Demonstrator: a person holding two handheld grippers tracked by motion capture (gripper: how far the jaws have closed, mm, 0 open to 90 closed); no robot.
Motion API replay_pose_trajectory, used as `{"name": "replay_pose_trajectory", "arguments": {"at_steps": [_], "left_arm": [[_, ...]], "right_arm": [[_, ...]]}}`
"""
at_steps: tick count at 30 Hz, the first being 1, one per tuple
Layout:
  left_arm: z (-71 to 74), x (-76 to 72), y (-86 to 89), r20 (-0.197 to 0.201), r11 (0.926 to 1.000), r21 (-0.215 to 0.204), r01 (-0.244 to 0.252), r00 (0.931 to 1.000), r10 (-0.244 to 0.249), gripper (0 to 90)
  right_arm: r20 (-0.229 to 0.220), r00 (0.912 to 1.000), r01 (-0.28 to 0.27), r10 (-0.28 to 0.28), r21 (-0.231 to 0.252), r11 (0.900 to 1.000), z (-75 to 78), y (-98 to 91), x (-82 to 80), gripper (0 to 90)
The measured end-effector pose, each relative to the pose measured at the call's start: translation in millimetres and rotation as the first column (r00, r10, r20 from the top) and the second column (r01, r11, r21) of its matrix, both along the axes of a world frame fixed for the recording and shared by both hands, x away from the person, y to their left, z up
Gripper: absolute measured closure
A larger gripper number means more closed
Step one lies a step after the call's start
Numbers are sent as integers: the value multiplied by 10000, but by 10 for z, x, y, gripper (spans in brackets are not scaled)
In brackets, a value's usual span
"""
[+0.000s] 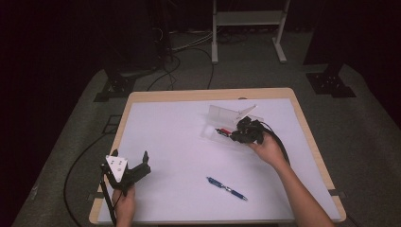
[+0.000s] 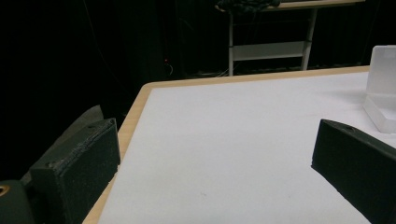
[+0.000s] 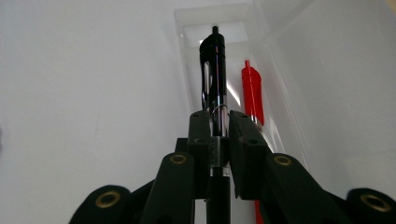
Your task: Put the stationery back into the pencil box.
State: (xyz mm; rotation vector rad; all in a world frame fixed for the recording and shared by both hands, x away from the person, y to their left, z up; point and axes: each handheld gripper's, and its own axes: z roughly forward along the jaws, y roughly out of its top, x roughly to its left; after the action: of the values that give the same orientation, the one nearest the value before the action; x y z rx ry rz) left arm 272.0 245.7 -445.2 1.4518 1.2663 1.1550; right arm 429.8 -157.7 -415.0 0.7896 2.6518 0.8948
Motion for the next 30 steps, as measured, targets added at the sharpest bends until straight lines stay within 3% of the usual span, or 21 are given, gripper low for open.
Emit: {"name": "replay_pose_trajectory", "arguments": {"at_steps": [13, 30], "left_arm": [[-2, 5, -12, -15, 10000, -24, 27, 10000, -27, 3], [-5, 7, -7, -44, 10000, -60, 27, 10000, -27, 3]], "right_arm": [[-222, 9997, 127, -124, 160, 9998, -126, -56, 124, 787], [-313, 9995, -19, 13, -203, 9998, -210, -29, 171, 784]]}}
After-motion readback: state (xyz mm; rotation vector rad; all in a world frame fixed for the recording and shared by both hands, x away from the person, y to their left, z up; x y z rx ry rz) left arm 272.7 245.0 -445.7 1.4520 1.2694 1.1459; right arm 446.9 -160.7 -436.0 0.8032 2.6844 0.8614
